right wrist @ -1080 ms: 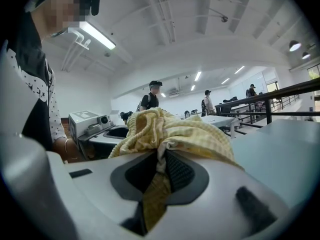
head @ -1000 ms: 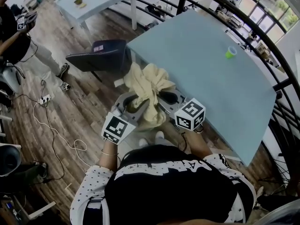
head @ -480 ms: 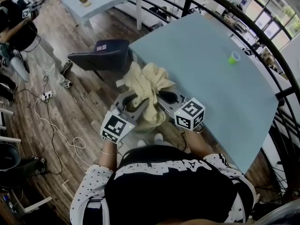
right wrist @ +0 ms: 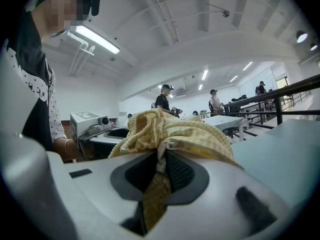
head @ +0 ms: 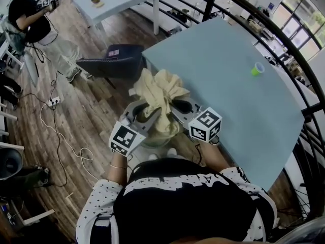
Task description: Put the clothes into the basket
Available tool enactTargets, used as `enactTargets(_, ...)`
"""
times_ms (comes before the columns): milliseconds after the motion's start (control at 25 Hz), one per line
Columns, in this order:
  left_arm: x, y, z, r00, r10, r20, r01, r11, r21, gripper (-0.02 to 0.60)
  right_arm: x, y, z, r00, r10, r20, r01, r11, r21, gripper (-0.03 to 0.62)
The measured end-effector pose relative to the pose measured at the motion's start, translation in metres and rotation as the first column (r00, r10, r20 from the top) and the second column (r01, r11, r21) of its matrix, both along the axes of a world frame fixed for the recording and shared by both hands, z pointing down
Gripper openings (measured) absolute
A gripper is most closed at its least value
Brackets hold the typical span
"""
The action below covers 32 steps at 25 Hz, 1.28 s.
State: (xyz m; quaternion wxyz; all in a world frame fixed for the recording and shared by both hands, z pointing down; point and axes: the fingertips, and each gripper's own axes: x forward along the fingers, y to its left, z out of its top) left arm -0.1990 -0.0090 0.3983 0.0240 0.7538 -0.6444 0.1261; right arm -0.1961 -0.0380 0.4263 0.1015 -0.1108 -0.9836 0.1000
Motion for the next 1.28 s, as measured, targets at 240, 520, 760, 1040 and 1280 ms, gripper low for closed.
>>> enactTargets(240,0.001,-0.003,0.003,1.000,-0.026,-0.002,0.026,1.000,0.004,0.121,0.000,-0.003,0.002,1.000,-0.026,0.011,0.026,1.000,0.003,0.063)
enactTargets(520,-0.001,-0.006,0.011,0.997,-0.070,-0.014,0.070,0.997,0.015,0.121,-0.003,-0.007,0.011,0.998,-0.062,0.012,0.062,0.998,0.005,0.063)
enactTargets(760,-0.011,-0.003,0.013,0.997,-0.065,-0.030,0.065,0.998,0.005,0.121,-0.012,-0.003,0.012,0.998,-0.066,0.009,0.066,0.998,-0.005,0.063)
enactTargets(1040,-0.032,0.005,0.017,0.998,-0.053,-0.038,0.053,0.999,-0.012,0.121,-0.033,0.005,0.017,0.999,-0.051,0.006,0.051,0.999,-0.019,0.063)
enactTargets(1280,-0.056,0.021,0.029,0.996,-0.056,-0.075,0.055,0.998,-0.020,0.121,-0.056,0.022,0.028,0.998,-0.049,-0.025,0.049,0.998,-0.026,0.063)
